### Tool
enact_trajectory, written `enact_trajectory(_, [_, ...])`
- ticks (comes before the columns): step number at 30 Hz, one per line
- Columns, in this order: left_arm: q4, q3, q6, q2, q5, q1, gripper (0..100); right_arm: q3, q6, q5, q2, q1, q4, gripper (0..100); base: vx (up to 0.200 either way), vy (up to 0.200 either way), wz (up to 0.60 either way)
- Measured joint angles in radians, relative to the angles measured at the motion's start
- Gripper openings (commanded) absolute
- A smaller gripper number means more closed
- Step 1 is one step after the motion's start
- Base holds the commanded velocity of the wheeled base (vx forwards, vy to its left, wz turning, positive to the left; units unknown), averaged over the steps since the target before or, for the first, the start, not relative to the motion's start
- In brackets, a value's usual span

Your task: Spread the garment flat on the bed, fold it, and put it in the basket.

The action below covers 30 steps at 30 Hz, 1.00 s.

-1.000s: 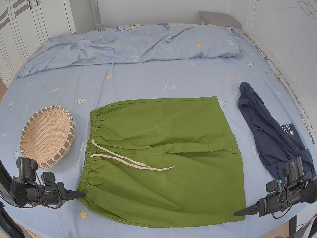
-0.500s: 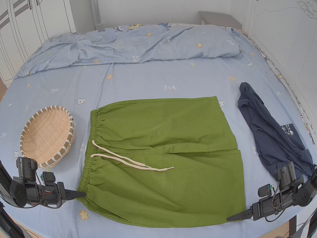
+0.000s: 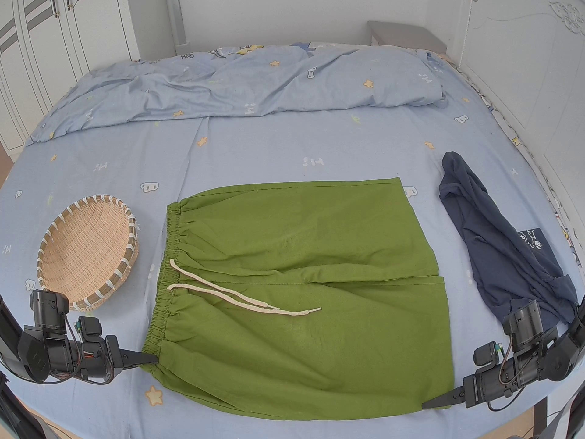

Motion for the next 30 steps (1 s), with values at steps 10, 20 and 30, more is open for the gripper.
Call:
enact_trajectory(10, [0.000,-0.003,0.000,0.004,0.000,0.001,0,0.036,-0.005,-0.004,0.000,-0.032,-0.001,0,0.000,0.000,0.00])
enact_trajectory(20, [0.006,0.056,-0.005,-0.017,0.000,-0.006,0,0.095,-0.012,-0.031,-0.058,-0.098,0.018,0,0.000,0.000,0.00])
enact_trajectory(30, [0.152,0.152,0.024,-0.112,0.007,0.042,0,0.115,-0.042,-0.034,-0.107,-0.102,0.053,0,0.000,0.000,0.00])
